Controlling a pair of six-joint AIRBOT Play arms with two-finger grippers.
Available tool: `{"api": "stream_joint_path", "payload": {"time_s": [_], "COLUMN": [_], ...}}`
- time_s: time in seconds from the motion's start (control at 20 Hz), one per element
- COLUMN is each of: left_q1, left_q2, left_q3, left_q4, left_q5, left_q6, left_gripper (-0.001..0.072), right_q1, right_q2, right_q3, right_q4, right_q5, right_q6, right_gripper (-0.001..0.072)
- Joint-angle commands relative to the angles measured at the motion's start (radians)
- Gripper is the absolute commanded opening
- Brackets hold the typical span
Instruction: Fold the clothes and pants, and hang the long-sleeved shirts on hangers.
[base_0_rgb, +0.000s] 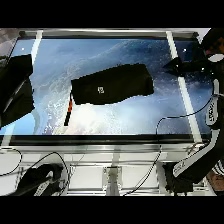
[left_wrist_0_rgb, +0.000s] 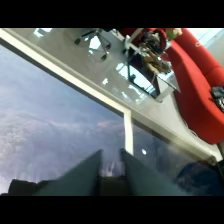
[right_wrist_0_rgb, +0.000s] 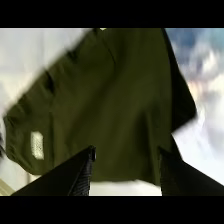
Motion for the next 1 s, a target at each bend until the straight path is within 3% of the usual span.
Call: {"api": "stream_joint_path", "payload": {"time_s": [0.0,0.05,0.1,0.15,0.2,0.4,0.7,0.95], "left_q1": [-0.001,-0.001,-0.001,-0.001,-0.001,-0.001,-0.001,-0.001], "left_q2": [0.127,0.134,0.136,0.135,0.135,0.135,0.135,0.135], "left_q3": [-0.006,-0.006,-0.006,-0.006,-0.006,-0.006,-0.006,-0.006], "left_q4": [-0.064,-0.064,-0.073,-0.087,-0.090,-0.090,-0.090,-0.090], "left_q5": [-0.090,-0.090,-0.097,-0.104,-0.108,-0.108,-0.108,-0.108], "left_q6": [0.087,0.087,0.087,0.087,0.087,0.087,0.087,0.087], "left_gripper": [0.0368,0.0368,0.0368,0.0368,0.0368,0.0368,0.0368,0.0368], "right_q1": [0.034,0.052,0.070,0.090,0.107,0.160,0.168,0.169], "right_q2": [-0.001,-0.003,-0.005,-0.010,-0.020,-0.101,-0.144,-0.180], "right_q3": [-0.045,-0.045,-0.045,-0.045,-0.045,-0.043,-0.042,-0.042], "right_q4": [-0.117,-0.136,-0.156,-0.174,-0.179,-0.178,-0.175,-0.079], "right_q5": [0.010,-0.016,-0.045,-0.065,-0.072,0.004,-0.116,-0.089], "right_q6": [0.003,0.003,0.008,0.045,0.095,0.103,0.158,0.163], "right_gripper": [0.0449,0.0506,0.0622,0.0637,0.0637,0.0635,0.0616,0.0616]}}
